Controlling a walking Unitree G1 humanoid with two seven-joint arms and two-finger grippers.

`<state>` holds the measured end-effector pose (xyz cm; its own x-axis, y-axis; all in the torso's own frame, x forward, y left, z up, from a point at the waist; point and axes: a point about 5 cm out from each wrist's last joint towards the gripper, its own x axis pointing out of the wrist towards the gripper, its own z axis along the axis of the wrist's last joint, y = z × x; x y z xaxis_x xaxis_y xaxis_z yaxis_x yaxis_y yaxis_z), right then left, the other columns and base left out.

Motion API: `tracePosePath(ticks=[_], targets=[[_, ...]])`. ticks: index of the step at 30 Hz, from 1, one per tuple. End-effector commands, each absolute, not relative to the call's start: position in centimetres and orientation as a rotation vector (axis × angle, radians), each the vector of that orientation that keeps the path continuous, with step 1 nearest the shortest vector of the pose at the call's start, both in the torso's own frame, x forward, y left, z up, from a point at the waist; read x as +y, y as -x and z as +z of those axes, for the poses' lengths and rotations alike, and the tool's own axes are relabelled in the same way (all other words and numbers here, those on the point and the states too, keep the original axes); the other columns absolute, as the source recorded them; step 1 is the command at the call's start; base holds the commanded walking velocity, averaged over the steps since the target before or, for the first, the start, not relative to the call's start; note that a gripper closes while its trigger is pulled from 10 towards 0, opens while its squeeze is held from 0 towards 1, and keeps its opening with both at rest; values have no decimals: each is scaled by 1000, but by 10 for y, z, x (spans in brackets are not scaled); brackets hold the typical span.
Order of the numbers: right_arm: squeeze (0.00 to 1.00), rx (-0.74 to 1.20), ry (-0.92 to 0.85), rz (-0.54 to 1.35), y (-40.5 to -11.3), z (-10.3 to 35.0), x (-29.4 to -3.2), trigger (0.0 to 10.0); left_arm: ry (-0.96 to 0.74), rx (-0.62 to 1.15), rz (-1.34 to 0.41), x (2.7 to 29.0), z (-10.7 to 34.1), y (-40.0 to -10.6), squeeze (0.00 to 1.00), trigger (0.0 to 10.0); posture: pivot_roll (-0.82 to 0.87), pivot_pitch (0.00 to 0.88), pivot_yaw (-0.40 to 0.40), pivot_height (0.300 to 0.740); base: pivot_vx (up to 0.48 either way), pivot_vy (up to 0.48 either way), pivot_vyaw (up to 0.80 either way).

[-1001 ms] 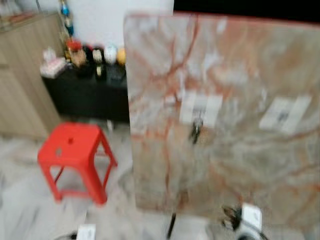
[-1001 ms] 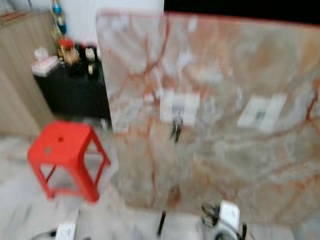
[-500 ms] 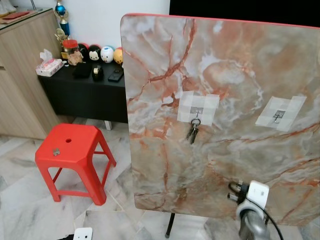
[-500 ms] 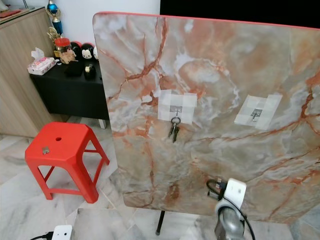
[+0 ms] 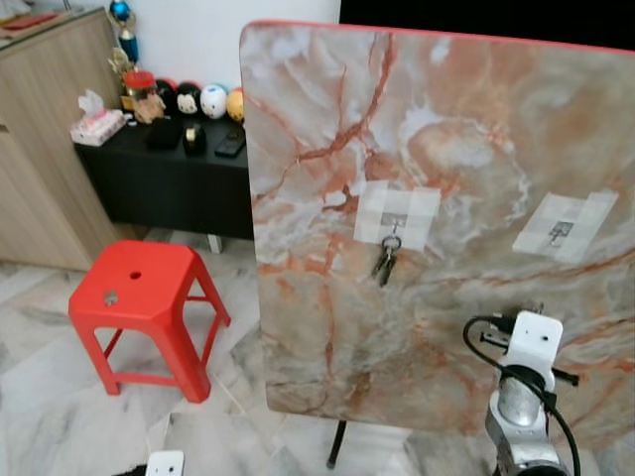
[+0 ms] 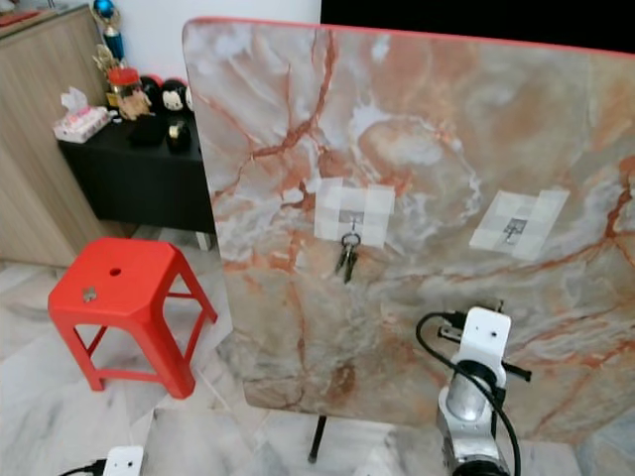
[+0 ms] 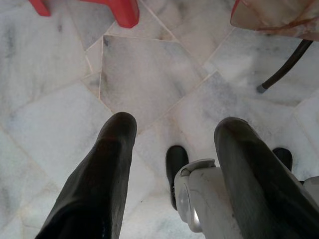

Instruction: Hang keys on a hook

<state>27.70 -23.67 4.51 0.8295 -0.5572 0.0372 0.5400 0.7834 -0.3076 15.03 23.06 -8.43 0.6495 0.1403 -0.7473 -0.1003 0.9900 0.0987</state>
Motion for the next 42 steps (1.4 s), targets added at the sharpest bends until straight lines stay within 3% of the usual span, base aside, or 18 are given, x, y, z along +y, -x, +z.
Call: tracePosePath(ticks=[1, 12, 20, 42], targets=[[0, -36, 420, -611, -283, 65, -238, 10000, -46, 878, 127, 230, -87, -145, 0, 10000, -8, 0, -82, 740, 0, 0, 0], [0, -206, 639, -642, -273, 96, -228, 10000, -49, 877, 112, 229, -87, -146, 0, 10000, -16, 0, -79, 740, 0, 0, 0], [0, -150, 698, -693, -268, 93, -235, 10000, -41, 877, 108, 228, -87, -146, 0, 10000, -16, 0, -81, 740, 0, 0, 0], [0, -108, 773, -643, -296, 101, -238, 10000, -32, 874, 121, 228, -87, -147, 0, 10000, -15, 0, -81, 740, 0, 0, 0]])
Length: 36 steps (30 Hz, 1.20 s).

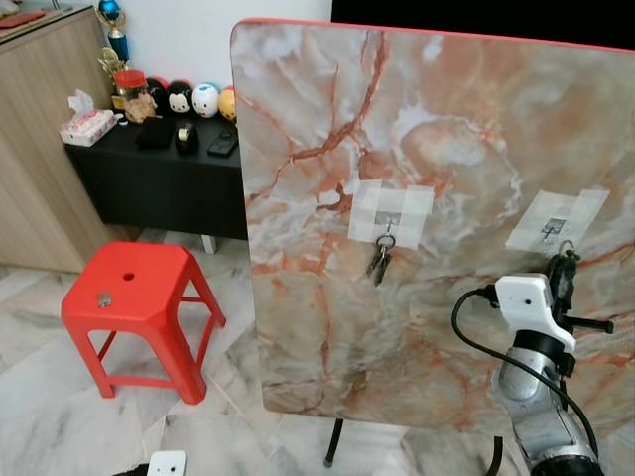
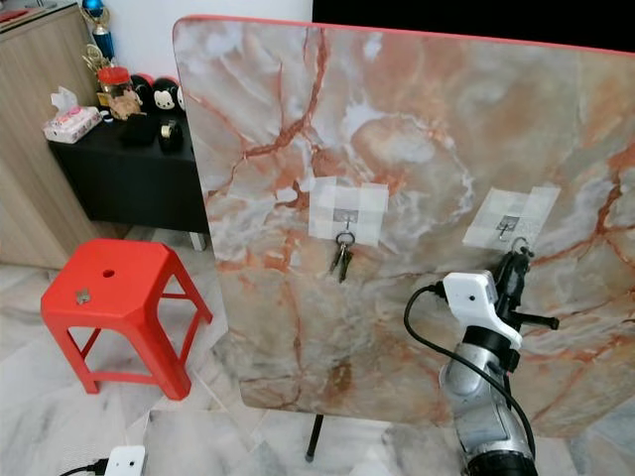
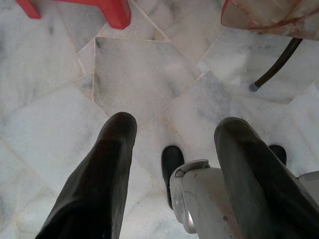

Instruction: Hang keys on a hook

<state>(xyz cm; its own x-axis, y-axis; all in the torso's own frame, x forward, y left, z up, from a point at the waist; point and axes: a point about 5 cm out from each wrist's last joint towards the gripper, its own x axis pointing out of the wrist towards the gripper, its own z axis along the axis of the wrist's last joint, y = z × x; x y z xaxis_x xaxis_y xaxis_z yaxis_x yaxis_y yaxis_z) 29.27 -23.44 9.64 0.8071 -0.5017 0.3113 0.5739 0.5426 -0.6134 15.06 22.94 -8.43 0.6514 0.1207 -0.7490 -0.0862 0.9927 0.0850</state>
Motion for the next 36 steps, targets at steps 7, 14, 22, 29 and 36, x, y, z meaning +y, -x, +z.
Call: tracePosePath(ticks=[7, 14, 22, 29, 36], targets=[[0, -150, 812, -600, -303, 106, -230, 10000, -27, 870, 123, 229, -86, -147, 0, 10000, -13, 0, -82, 740, 0, 0, 0], [0, -167, 813, -604, -303, 108, -229, 10000, -24, 867, 123, 228, -86, -147, 0, 10000, -11, 0, -82, 740, 0, 0, 0], [0, -157, 837, -588, -306, 107, -228, 10000, -20, 867, 121, 228, -87, -147, 0, 10000, -11, 0, -84, 740, 0, 0, 0], [0, -170, 881, -559, -305, 107, -223, 10000, -20, 867, 123, 228, -87, -147, 0, 10000, -11, 0, -85, 740, 0, 0, 0], [0, -147, 877, -562, -303, 103, -224, 10000, -21, 865, 121, 228, -86, -147, 0, 10000, -11, 0, -84, 740, 0, 0, 0]])
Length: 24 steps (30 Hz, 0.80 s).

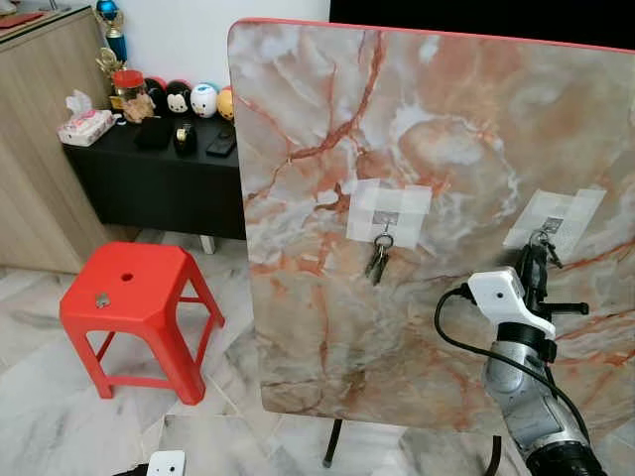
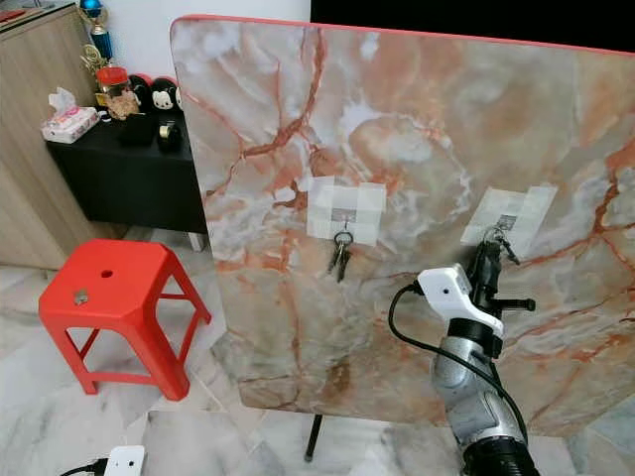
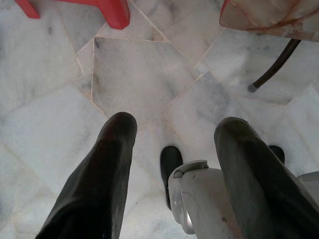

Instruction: Hang keys on a hook

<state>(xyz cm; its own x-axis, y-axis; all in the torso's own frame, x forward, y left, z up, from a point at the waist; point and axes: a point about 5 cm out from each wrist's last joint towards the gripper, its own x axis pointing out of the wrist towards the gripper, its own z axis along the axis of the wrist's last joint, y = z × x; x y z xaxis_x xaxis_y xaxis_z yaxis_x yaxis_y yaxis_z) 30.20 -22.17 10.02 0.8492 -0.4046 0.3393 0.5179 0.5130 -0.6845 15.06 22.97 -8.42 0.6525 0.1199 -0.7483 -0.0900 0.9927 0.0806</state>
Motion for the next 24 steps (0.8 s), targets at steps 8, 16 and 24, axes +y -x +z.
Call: tracePosePath(ticks=[8, 16, 24], targets=[[0, -111, 879, -565, -296, 96, -227, 10000, -22, 867, 118, 228, -86, -147, 0, 10000, -13, 0, -84, 740, 0, 0, 0], [769, -122, 874, -559, -298, 98, -224, 10000, -22, 865, 120, 228, -86, -147, 0, 10000, -11, 0, -85, 740, 0, 0, 0], [749, -166, 863, -543, -298, 102, -219, 10000, -22, 865, 120, 228, -86, -147, 0, 10000, -11, 0, -86, 740, 0, 0, 0]])
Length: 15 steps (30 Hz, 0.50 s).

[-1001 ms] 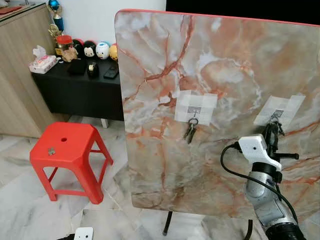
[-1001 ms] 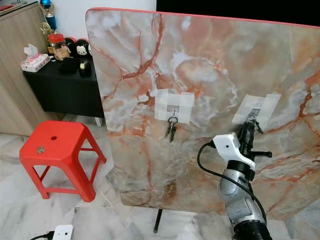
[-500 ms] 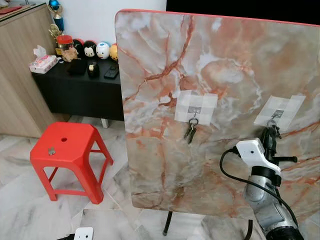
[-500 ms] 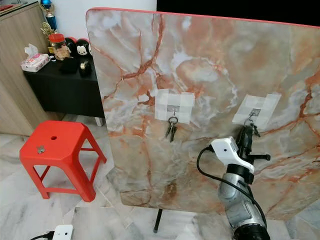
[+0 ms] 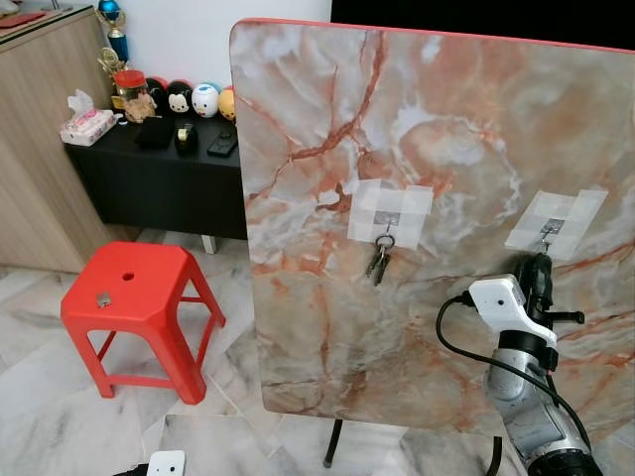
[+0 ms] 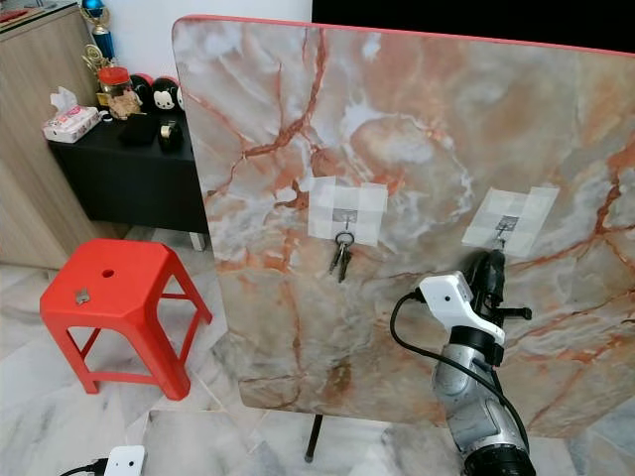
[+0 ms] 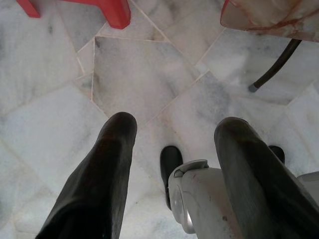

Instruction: Hang keys on a hook

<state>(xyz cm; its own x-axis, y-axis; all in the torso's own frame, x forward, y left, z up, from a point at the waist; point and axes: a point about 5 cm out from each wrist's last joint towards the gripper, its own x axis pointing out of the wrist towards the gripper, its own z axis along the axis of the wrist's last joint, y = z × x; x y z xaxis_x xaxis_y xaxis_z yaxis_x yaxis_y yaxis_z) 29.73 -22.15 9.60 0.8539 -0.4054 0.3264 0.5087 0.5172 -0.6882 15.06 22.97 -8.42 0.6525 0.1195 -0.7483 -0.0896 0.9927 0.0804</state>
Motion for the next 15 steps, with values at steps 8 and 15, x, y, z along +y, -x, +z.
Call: tracePosePath(ticks=[8, 15], targets=[[0, -193, 776, -412, -297, 98, -203, 10000, -23, 865, 118, 228, -86, -147, 0, 10000, -14, 0, -88, 740, 0, 0, 0], [0, 95, 552, -6, -281, 40, -171, 10000, -23, 864, 119, 228, -86, -148, 0, 10000, -13, 0, -89, 740, 0, 0, 0]])
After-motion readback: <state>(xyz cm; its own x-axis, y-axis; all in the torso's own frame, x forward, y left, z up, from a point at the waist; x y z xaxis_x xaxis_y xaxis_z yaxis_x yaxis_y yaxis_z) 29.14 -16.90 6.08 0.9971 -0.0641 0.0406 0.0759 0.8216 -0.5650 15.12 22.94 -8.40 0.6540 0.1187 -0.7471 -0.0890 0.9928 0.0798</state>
